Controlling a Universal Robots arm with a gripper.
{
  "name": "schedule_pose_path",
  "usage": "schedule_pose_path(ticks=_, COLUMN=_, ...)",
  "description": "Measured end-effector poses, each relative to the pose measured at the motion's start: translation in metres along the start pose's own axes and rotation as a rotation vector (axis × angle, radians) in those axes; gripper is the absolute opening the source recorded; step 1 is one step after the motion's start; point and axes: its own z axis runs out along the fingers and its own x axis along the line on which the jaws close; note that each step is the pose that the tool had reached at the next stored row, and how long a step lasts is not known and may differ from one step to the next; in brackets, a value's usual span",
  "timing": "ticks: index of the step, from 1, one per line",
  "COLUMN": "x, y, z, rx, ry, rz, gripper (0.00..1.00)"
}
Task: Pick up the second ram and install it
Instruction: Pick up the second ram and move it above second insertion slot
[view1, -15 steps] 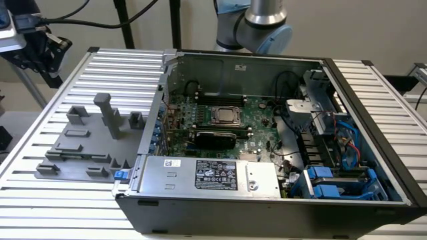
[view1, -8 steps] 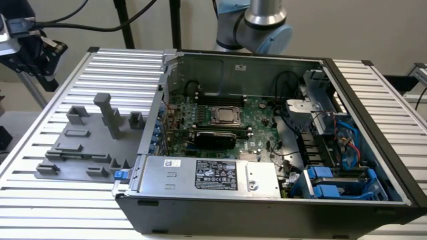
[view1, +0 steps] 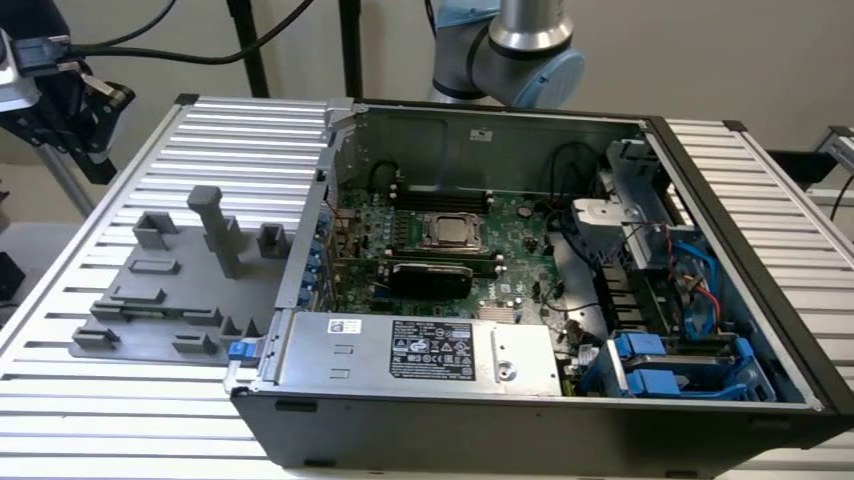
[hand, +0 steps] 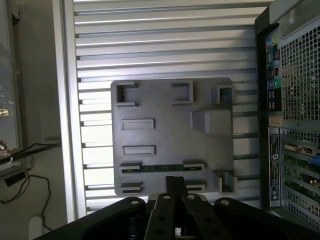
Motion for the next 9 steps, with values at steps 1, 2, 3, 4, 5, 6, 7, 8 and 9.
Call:
schedule_pose_path(ticks=1, x=0.0000, y=0.0000, z=0.0000, rx=0.0000, ry=0.0000, rz=0.000, gripper=0.11)
schedule_pose_path(ticks=2, x=0.0000, y=0.0000, z=0.0000, rx=0.0000, ry=0.0000, rz=0.000, gripper=0.11)
schedule_pose_path(ticks=3, x=0.0000, y=0.0000, z=0.0000, rx=0.0000, ry=0.0000, rz=0.000, gripper=0.11)
schedule_pose_path(ticks=4, x=0.0000, y=0.0000, z=0.0000, rx=0.0000, ry=0.0000, rz=0.000, gripper=0.11)
schedule_pose_path(ticks=5, x=0.0000, y=0.0000, z=0.0000, rx=0.0000, ry=0.0000, rz=0.000, gripper=0.11)
schedule_pose_path(ticks=6, x=0.0000, y=0.0000, z=0.0000, rx=0.0000, ry=0.0000, rz=0.000, gripper=0.11)
schedule_pose_path(ticks=7, x=0.0000, y=0.0000, z=0.0000, rx=0.0000, ry=0.0000, rz=0.000, gripper=0.11)
schedule_pose_path(ticks=8, x=0.0000, y=0.0000, z=0.0000, rx=0.0000, ry=0.0000, rz=0.000, gripper=0.11)
schedule_pose_path(ticks=9, x=0.0000, y=0.0000, z=0.0000, rx=0.0000, ry=0.0000, rz=-0.001, gripper=0.11)
